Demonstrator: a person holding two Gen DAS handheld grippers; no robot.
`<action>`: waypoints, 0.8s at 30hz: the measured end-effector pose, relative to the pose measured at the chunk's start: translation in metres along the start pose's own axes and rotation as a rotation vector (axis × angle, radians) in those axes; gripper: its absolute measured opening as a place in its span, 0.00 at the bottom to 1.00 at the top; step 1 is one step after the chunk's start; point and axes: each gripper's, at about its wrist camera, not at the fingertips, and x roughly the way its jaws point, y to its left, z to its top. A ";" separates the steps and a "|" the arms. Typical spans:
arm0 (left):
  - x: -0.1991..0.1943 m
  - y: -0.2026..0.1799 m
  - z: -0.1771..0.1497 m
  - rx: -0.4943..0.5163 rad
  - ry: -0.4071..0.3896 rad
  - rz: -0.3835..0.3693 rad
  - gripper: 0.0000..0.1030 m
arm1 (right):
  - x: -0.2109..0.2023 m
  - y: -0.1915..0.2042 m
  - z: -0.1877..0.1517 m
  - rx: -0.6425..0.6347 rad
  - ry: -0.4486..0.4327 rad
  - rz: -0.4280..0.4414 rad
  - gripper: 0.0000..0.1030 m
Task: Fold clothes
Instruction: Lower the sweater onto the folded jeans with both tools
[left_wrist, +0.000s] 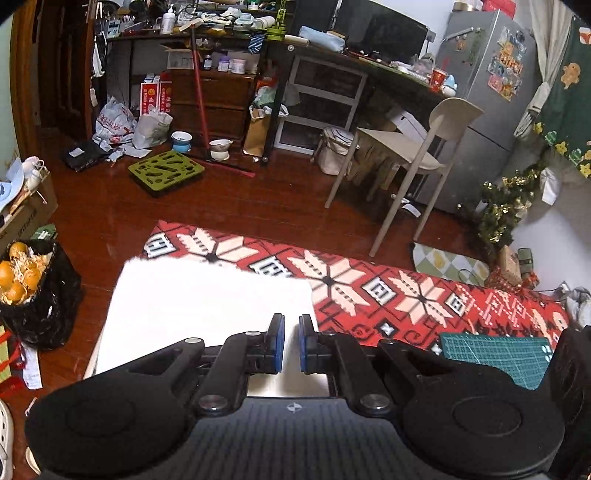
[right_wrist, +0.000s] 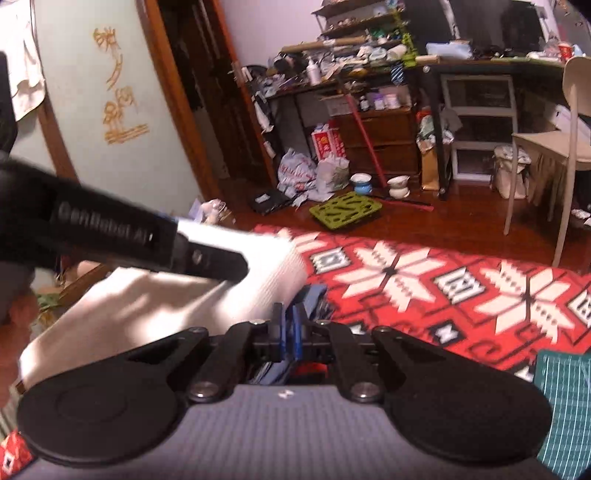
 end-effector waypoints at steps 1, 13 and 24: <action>-0.003 0.000 -0.003 -0.003 0.002 -0.005 0.06 | -0.003 0.003 -0.003 -0.009 -0.004 0.004 0.06; -0.038 0.005 -0.041 -0.053 0.015 -0.046 0.09 | -0.046 0.041 -0.029 -0.113 0.022 0.050 0.06; -0.087 0.014 -0.090 -0.080 0.065 -0.096 0.08 | -0.096 0.074 -0.061 -0.156 0.076 0.091 0.07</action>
